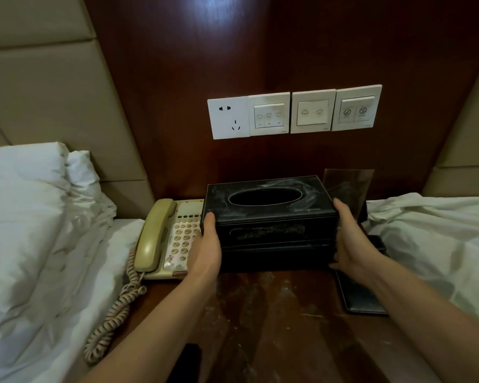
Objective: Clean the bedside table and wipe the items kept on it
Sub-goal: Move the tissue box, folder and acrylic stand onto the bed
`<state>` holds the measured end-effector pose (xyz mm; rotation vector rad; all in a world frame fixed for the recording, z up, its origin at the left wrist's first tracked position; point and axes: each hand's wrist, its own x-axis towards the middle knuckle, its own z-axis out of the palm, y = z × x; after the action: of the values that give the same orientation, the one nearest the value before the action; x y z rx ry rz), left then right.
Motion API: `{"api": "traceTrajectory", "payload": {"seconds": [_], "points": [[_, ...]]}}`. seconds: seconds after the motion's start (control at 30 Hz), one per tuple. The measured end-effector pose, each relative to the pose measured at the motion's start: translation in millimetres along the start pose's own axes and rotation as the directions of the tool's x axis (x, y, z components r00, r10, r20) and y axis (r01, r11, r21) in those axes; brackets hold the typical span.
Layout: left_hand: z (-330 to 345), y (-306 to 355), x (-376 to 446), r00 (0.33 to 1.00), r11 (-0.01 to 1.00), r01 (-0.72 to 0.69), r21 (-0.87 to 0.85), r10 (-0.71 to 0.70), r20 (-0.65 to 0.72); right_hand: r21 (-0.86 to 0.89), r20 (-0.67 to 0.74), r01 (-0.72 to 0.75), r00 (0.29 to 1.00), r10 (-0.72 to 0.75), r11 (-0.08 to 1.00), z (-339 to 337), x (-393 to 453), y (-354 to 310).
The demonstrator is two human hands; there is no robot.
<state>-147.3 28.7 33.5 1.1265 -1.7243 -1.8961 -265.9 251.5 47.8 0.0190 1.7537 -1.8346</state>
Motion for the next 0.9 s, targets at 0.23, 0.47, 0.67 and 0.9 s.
{"api": "traceTrajectory", "payload": {"seconds": [0.23, 0.47, 0.67, 0.9], "points": [[-6.6, 28.0, -30.2, 0.987, 0.986, -0.156, 0.056, 0.158, -0.029, 0.082, 0.015, 0.026, 1.000, -0.027, 0.996, -5.8, -11.0, 5.5], [26.7, 47.5, -87.8, 0.974, 0.968, -0.202, 0.149, 0.182, 0.135, 0.104, -0.089, 0.058, 0.995, -0.049, 0.993, -57.6, -98.7, -4.1], [93.3, 25.4, -153.4, 0.941, 0.979, -0.150, 0.135, 0.100, 0.323, 0.092, -0.312, 0.084, 0.949, -0.052, 0.992, -131.8, -188.0, 4.5], [199.3, 16.3, -222.8, 0.864, 0.978, -0.163, 0.133, 0.076, 0.498, 0.125, -0.498, 0.147, 0.864, -0.066, 0.981, -229.3, -261.2, -0.9]]}}
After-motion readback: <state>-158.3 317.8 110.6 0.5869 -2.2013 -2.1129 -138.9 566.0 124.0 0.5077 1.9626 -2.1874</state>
